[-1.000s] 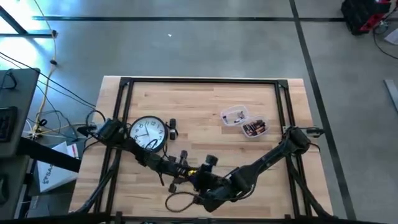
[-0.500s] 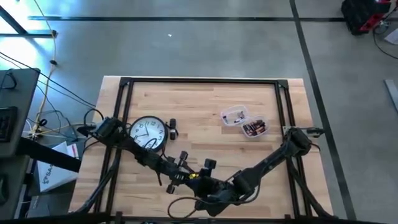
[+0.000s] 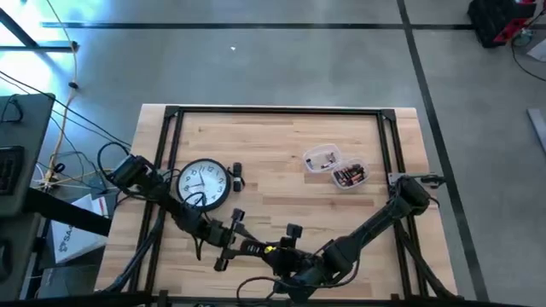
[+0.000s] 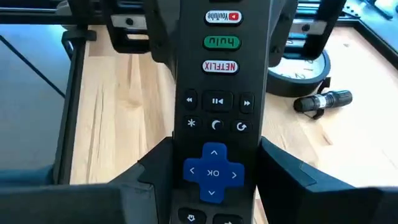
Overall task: Insert battery
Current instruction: Put the black remote control on the table upside down
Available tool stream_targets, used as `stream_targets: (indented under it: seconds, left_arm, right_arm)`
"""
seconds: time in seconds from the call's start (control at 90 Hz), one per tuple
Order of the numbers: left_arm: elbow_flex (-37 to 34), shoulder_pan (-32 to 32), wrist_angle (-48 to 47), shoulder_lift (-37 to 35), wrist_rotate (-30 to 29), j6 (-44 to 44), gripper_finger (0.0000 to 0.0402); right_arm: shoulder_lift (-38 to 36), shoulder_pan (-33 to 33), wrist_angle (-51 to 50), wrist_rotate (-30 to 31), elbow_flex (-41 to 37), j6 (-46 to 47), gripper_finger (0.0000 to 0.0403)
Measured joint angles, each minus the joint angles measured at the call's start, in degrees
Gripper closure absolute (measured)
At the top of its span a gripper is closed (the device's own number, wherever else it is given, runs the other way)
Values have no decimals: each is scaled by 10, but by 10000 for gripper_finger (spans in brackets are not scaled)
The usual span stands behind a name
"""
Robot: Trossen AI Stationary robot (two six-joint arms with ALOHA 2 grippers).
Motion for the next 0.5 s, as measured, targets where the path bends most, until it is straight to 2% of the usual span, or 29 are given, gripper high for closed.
stream_targets:
  seconds: [0.233,0.389,0.5]
  left_arm:
    - [7,1,1,1,23,0,238]
    - [25,6,2,1,66,0,238]
    - [32,6,-9,0,68,0,238]
  right_arm:
    - [0,0,8,-2,-2,-7,256]
    - [0,-3,30,-8,-2,-30,258]
    - [0,-5,38,-12,-3,-43,261]
